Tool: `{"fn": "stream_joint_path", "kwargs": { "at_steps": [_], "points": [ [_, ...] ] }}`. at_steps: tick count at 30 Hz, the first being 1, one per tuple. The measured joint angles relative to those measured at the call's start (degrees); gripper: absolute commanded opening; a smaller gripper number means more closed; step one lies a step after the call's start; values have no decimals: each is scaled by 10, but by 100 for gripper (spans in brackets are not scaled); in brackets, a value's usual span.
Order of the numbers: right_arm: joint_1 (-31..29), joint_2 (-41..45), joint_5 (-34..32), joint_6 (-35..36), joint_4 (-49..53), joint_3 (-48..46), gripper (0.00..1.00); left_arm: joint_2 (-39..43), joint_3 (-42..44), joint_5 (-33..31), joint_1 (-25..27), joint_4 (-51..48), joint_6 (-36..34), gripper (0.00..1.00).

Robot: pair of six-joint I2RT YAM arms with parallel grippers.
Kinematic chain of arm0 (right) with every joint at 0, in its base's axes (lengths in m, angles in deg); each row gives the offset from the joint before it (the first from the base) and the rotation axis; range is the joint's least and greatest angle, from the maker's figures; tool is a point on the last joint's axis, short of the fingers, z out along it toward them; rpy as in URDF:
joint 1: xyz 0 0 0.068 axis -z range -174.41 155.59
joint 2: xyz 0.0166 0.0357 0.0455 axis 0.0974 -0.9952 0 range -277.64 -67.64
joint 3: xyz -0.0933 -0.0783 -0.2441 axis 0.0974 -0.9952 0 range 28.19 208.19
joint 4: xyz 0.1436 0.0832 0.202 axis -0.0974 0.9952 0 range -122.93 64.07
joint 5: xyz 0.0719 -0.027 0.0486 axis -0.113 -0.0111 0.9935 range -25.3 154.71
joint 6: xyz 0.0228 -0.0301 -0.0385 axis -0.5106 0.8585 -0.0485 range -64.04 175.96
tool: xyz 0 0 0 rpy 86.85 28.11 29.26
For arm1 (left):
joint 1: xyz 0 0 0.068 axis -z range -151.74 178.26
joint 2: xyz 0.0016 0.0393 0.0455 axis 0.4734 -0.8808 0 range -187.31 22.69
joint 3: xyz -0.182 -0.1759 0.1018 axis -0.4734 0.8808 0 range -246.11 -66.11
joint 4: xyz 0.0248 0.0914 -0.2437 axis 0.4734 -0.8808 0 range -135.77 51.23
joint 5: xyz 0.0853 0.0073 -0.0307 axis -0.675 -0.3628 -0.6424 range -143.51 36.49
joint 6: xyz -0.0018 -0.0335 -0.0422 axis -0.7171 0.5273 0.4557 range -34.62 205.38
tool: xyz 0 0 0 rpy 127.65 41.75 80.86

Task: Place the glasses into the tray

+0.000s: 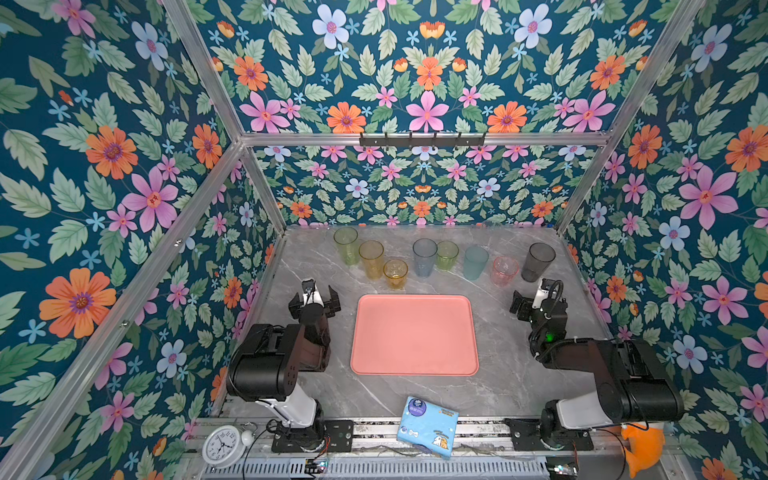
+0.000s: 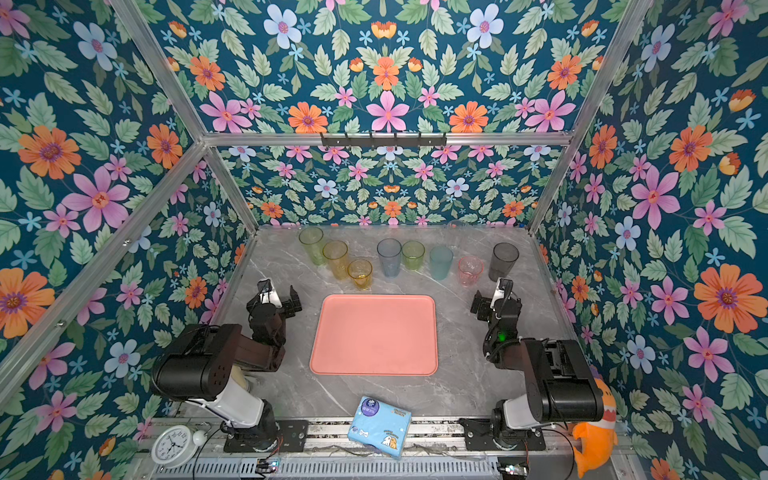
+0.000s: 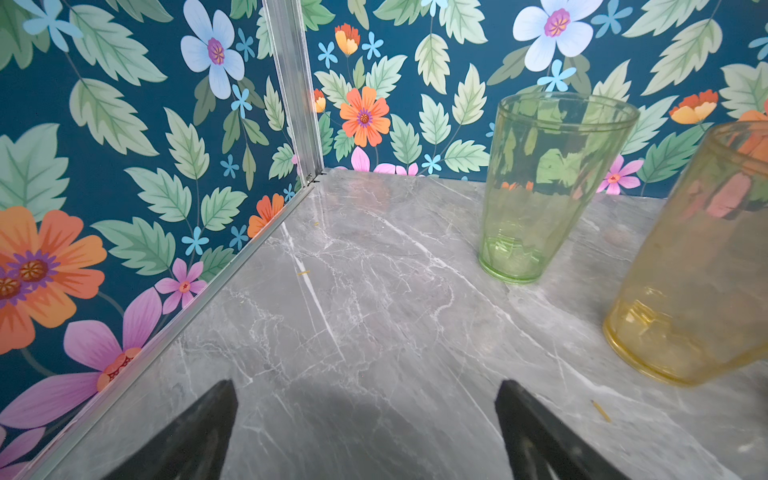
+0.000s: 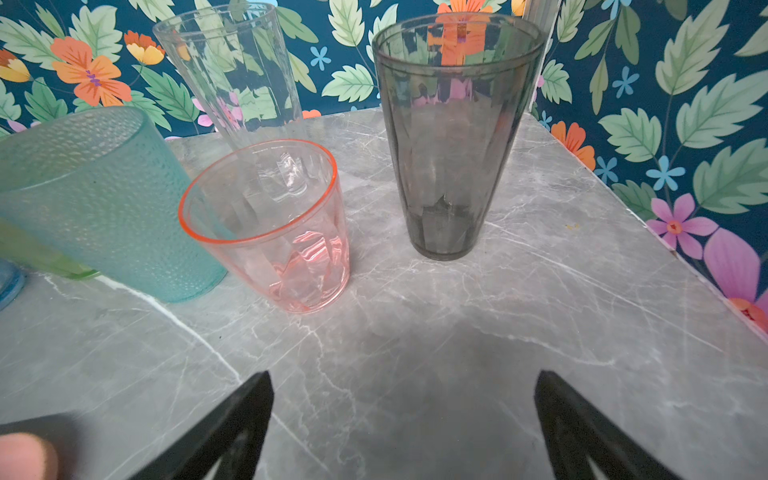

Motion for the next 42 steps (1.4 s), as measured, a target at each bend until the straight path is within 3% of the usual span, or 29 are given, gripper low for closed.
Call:
{"fn": "stream_joint_path", "kwargs": {
  "at_steps": [7,11,17,22,26,32,38,42],
  "points": [
    [-32,50,-20,18,-20,-33,99,25,38,-17,19,35,-13,100],
    [-32,125,-39,19,27,-27,99,79,35,-36,31,17,-18,100],
    [-34,264,-31,-27,203,28,94,193,11,-52,42,-78,-23,100],
    [-34,302,-35,-142,437,161,93,268,-75,-90,56,-257,54,100],
    [-34,291,40,-205,544,217,91,285,-133,-95,58,-409,143,100],
    [-64,236,200,-252,610,276,87,274,-195,2,60,-577,272,100],
    [-124,189,262,-263,640,331,86,251,-237,97,77,-698,313,100],
    [-156,164,280,-265,649,349,86,252,-215,150,103,-732,315,99]
  ]
}}
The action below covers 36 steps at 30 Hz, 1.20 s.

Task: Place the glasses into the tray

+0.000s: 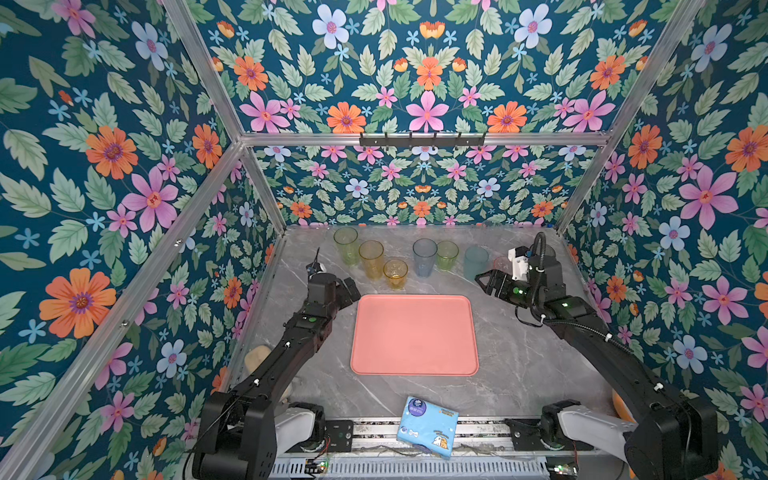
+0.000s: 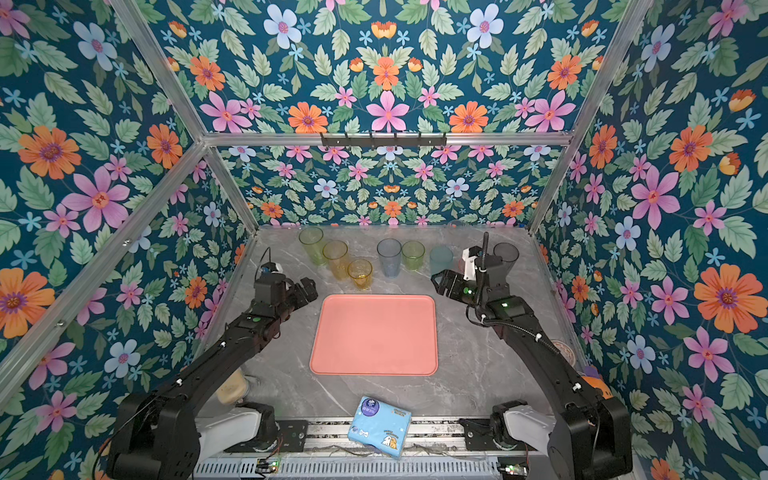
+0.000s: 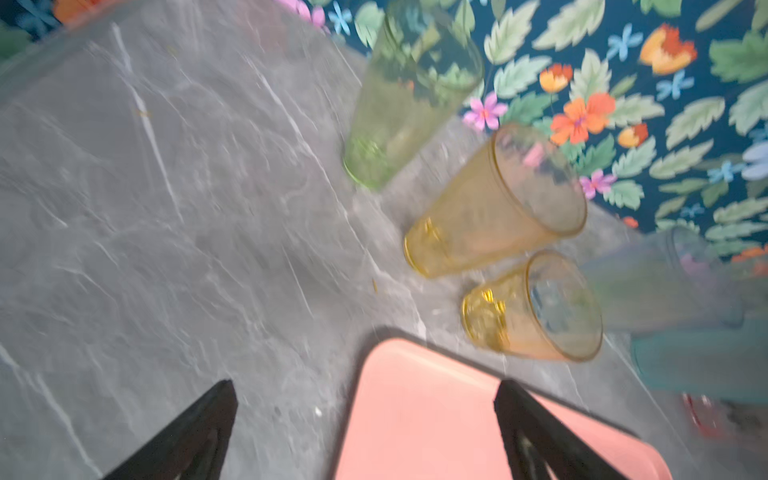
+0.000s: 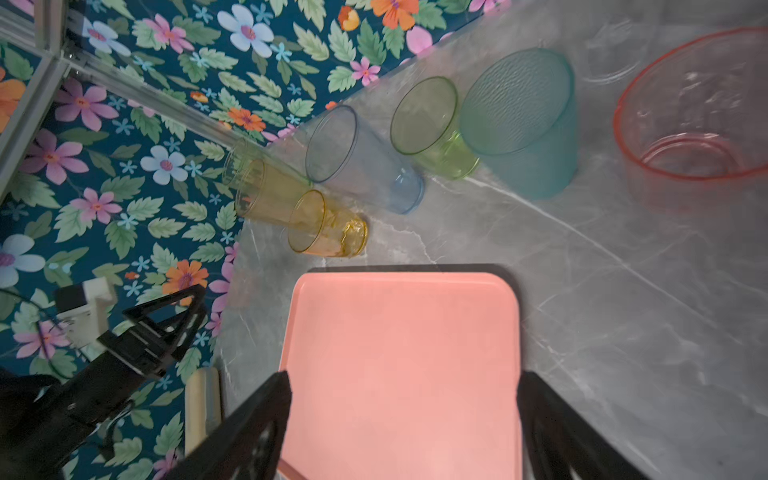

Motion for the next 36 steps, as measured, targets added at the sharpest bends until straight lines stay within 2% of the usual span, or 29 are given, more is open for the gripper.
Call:
{"fn": "stream_joint_path", "kwargs": {
  "at_steps": [2,6,15,20,25,29,32,36],
  "points": [
    [-12,-8,6,0,-5,3,86,-5,15,20,19,-19,-1,99],
    [-21,-22,10,-7,-25,-3,85,-21,19,33,63,-53,-7,87],
    [-112,-91,19,9,-56,56,83,-49,3,4,97,-122,-21,72],
    [-146,-113,9,11,-89,67,82,-52,-1,-1,99,-154,-30,65],
    [-165,-132,10,15,-117,71,81,-68,0,-5,100,-168,-41,44],
    [-169,-139,5,15,-117,74,80,-93,-2,-5,100,-174,-48,43],
    [-171,-139,3,14,-117,72,80,-107,-2,-4,100,-174,-58,32],
    [-170,-139,-10,8,-116,69,80,-126,-9,-3,100,-174,-63,26]
  ]
}}
